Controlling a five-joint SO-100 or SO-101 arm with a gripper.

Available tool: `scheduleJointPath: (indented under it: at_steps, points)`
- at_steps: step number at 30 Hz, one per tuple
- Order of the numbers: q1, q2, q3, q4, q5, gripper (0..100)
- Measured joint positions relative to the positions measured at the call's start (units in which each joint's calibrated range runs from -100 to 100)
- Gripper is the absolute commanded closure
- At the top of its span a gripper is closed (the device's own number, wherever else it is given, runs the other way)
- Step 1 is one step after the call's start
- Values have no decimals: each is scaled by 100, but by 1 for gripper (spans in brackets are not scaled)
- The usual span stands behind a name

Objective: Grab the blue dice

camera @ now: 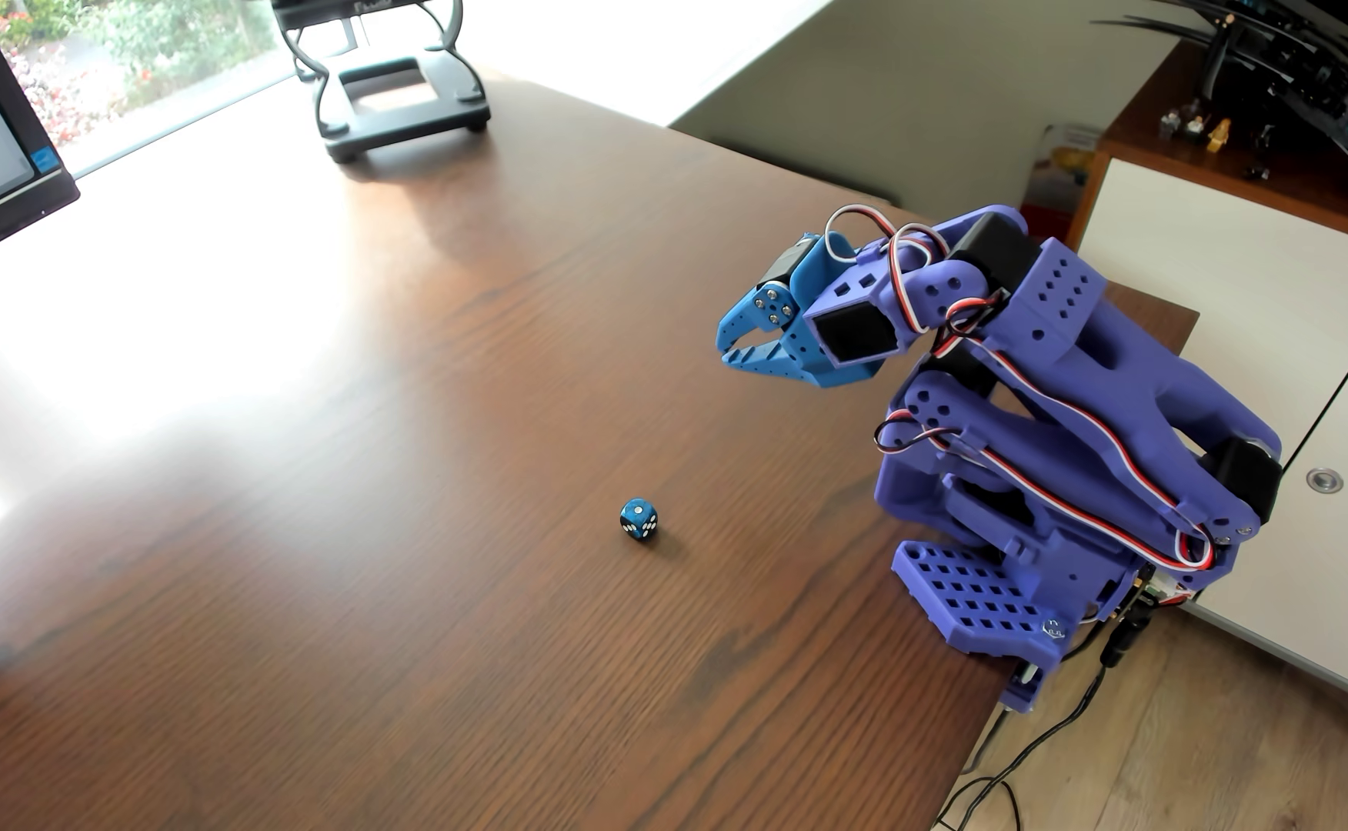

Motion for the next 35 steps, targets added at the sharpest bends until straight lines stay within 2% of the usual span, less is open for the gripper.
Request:
scheduleJointPath:
  at_steps: [7,35]
  points:
    - [-41,0,538,0,0,98]
    - [-41,0,538,0,0,98]
